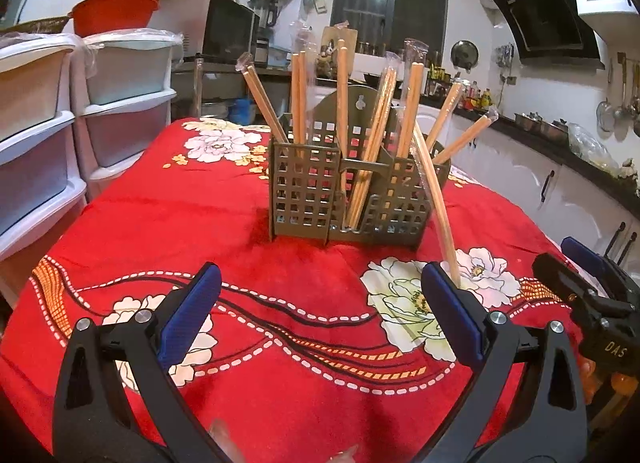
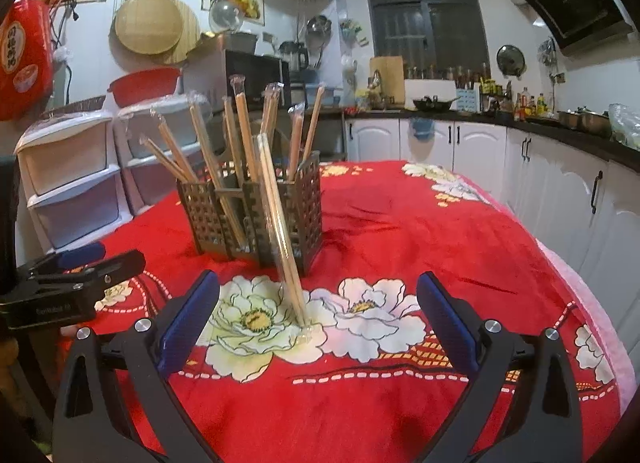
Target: Organize utensils
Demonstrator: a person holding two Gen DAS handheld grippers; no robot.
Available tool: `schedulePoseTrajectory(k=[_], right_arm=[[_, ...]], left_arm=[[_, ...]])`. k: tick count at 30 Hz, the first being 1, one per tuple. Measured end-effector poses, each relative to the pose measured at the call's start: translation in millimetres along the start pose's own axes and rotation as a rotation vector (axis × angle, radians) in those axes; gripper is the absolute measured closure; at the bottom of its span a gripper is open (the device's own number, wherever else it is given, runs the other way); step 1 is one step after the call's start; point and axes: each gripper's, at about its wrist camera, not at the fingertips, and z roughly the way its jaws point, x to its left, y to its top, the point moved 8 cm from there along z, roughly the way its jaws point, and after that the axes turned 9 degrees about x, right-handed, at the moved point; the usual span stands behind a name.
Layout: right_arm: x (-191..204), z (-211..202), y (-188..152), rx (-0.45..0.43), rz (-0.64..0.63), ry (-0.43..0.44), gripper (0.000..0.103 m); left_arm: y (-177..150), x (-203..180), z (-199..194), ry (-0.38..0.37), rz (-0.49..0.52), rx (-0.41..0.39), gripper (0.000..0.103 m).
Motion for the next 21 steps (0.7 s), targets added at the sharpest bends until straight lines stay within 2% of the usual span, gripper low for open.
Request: schedulePoseTrajectory(k=[5, 21], right_arm=[[1.0, -3.0, -0.6, -0.036, -0.009, -0.001, 0.007], [-1.3, 4.9, -6.9, -0.003, 0.004, -0.001, 0.007]], left_arm=[[0.7, 2.9, -1.7, 0.001, -0.013, -0.019, 0.012], [-0.3, 3.1, -4.3, 0.019, -0.015, -0.032, 0.012]])
